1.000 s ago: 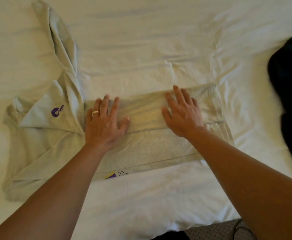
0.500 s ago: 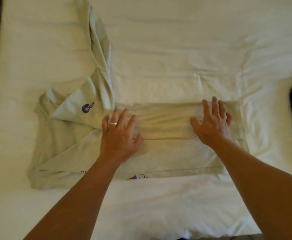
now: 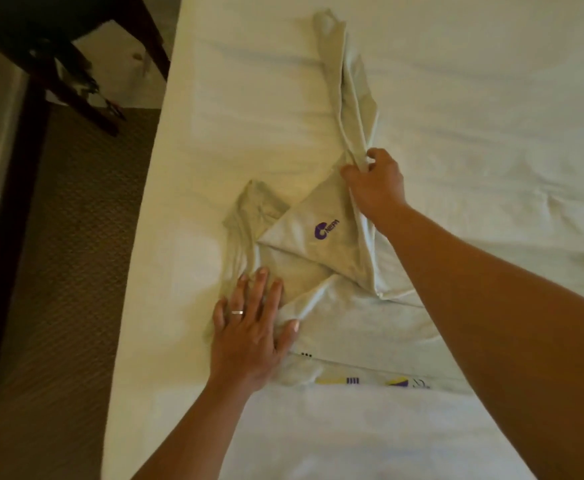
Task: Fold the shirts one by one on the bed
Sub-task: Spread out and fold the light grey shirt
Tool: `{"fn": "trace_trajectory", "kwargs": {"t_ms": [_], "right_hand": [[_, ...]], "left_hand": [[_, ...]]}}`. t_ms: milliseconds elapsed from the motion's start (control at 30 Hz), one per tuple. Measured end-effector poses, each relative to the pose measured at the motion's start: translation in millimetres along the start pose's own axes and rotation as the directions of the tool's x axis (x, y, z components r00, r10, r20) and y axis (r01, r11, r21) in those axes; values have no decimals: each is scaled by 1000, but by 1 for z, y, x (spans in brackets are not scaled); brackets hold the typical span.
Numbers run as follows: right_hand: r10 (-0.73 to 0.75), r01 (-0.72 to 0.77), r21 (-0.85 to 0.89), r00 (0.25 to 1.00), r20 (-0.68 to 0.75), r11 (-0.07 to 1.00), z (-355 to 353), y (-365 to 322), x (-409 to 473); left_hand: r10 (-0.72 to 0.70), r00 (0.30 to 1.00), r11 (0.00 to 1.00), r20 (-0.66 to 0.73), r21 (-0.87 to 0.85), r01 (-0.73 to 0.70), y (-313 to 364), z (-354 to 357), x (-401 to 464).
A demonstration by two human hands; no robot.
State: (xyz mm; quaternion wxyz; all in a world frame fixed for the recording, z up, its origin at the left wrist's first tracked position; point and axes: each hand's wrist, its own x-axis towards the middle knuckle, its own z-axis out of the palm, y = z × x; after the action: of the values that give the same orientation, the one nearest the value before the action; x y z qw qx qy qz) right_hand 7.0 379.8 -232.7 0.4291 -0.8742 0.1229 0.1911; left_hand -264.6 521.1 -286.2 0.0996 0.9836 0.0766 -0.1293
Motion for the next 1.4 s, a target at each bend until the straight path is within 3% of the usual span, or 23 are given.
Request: {"fn": "trace_trajectory", "kwargs": {"t_ms": [133,333,433,467,533,633,667,733,767,800,833,900,967,1033,1100,1167,1200,1267,1333,1367,1400], "right_hand": [[72,-72,4,996,-52,997,16,-17,9],[-134,133,-16,983,-125,991,5,-40,-24],[-221,232,87,967,-125,969,-7,-54,-60],[-235,246,121,967,-97,962,-9,-56,-71],[-254,245,142,966,52,959,-13,-54,-98],[-225,244,20,853,470,969,-3,-27,-144],[-155,258,-85,778,609,962,3,-11,-160],[62,374,-349,600,798,859,9,19,-195],[173,430,-460,556,813,777,11,32,-212],[229,449,-526,562,795,722,13,43,-221],[222,425,-548,607,763,721,14,49,-233],[76,314,-518,796,600,796,21,53,-240],[-74,201,-381,944,323,902,35,51,-237],[-77,124,-236,977,200,964,51,45,-231],[-40,97,-239,972,233,966,66,41,-223],[-64,160,-329,956,285,930,81,45,-223],[-109,213,-343,949,297,915,86,47,-228],[-177,259,-252,935,306,933,88,53,-243],[-175,214,-62,906,385,975,77,61,-265],[-138,155,7,856,498,988,68,64,-278],[-68,75,18,736,674,997,57,68,-291]], "left_hand": [[1,999,999,46,-37,1,-6,11,4],[42,977,991,209,-134,-14,-14,-10,9],[-21,982,902,186,-421,99,-14,-39,18],[-119,983,785,140,-593,180,-14,-49,24],[-360,925,448,123,-847,287,-12,-73,37],[-572,764,-78,297,-947,310,-22,-97,54],[-590,721,-169,364,-928,331,-29,-100,55],[-598,694,-142,400,-906,399,-42,-94,44],[-608,703,-64,369,-906,419,-46,-88,32],[-607,727,49,321,-898,437,-49,-81,21],[-589,765,191,261,-875,445,-50,-74,5],[-505,848,459,158,-783,419,-51,-62,-24],[-421,901,591,102,-723,358,-52,-50,-50],[-319,947,733,39,-623,273,-55,-36,-74],[-218,976,837,25,-510,200,-61,-24,-89],[-211,976,795,56,-570,205,-68,-23,-95],[-240,967,721,84,-651,236,-71,-27,-97],[-338,926,511,169,-793,331,-75,-40,-96],[-424,871,268,247,-885,381,-76,-55,-92],[-460,845,171,274,-906,387,-78,-61,-91],[-489,822,119,291,-912,393,-79,-65,-90]]}}
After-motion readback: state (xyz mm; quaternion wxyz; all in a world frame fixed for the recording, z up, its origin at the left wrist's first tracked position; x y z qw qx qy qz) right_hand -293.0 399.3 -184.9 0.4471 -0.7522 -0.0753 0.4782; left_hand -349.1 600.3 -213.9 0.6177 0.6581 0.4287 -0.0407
